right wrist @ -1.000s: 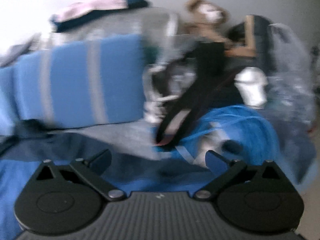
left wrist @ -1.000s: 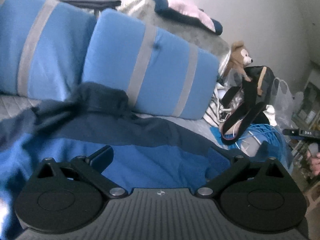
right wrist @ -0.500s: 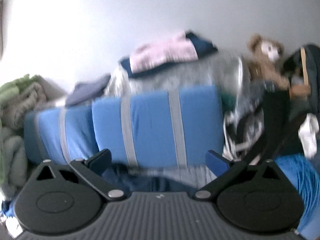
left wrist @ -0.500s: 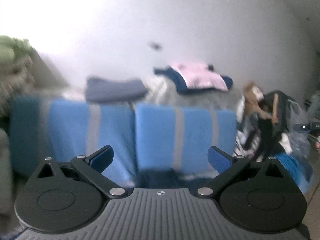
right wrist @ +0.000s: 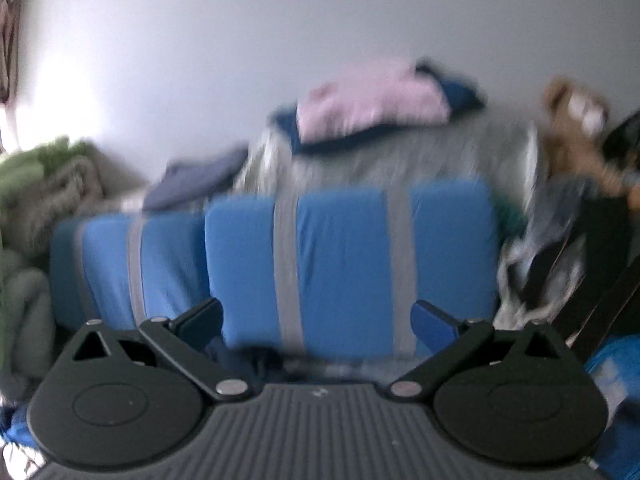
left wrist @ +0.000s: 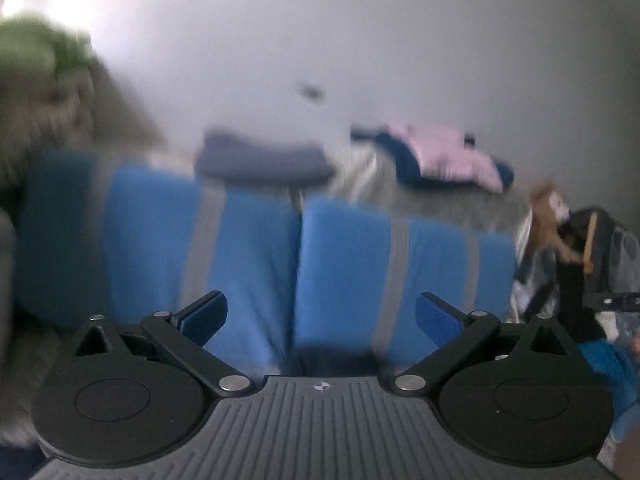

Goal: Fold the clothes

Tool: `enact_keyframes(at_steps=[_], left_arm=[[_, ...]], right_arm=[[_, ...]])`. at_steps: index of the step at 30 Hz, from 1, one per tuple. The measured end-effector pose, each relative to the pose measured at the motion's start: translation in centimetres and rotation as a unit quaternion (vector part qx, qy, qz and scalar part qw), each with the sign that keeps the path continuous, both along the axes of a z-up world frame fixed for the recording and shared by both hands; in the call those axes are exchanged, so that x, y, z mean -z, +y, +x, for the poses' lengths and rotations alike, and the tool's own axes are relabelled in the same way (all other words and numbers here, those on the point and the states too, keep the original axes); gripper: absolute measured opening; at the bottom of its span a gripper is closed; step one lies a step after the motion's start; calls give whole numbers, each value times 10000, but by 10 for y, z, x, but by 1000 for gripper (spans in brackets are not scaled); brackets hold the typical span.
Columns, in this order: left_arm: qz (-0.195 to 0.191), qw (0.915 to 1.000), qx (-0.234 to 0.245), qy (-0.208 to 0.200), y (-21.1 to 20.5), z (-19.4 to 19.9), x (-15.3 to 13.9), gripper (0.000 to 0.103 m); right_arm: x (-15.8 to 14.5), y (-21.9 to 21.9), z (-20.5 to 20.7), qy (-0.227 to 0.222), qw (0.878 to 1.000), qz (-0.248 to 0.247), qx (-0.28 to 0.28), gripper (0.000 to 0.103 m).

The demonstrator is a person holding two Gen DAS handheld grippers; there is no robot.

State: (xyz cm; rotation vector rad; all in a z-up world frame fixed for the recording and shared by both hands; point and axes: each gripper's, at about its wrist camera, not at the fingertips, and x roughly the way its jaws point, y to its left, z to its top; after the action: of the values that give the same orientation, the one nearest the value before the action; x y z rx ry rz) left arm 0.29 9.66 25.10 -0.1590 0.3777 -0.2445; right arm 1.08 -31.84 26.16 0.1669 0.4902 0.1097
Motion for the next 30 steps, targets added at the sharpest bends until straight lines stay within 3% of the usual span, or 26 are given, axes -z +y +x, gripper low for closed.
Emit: enact_keyframes(at_steps=[6, 8, 13, 18, 22, 26, 30], left_arm=[[-660, 9939, 631, 622, -34, 33, 107, 103], [-889, 9892, 792, 852, -45, 41, 140, 103], [-1015, 9859, 838, 1037, -63, 53, 189, 103], [-553, 9898, 826, 1025, -68, 60, 187, 103], [-562, 9874, 755, 1275, -68, 70, 193, 103], [-700, 9802, 757, 1689, -65, 76, 206, 103], [-675, 9805, 744, 1691, -64, 75, 205, 103]], right_arm=[[113, 37, 44, 792, 9956, 498, 71, 103], [141, 48, 57, 944, 9943, 504, 16, 103], [188, 71, 91, 1228, 9913, 421, -206, 103], [216, 87, 127, 1333, 9895, 489, -255, 103], [233, 101, 158, 1384, 9889, 417, -340, 103], [242, 117, 190, 1326, 9889, -110, -660, 103], [252, 120, 219, 1173, 9849, -752, -1026, 103]])
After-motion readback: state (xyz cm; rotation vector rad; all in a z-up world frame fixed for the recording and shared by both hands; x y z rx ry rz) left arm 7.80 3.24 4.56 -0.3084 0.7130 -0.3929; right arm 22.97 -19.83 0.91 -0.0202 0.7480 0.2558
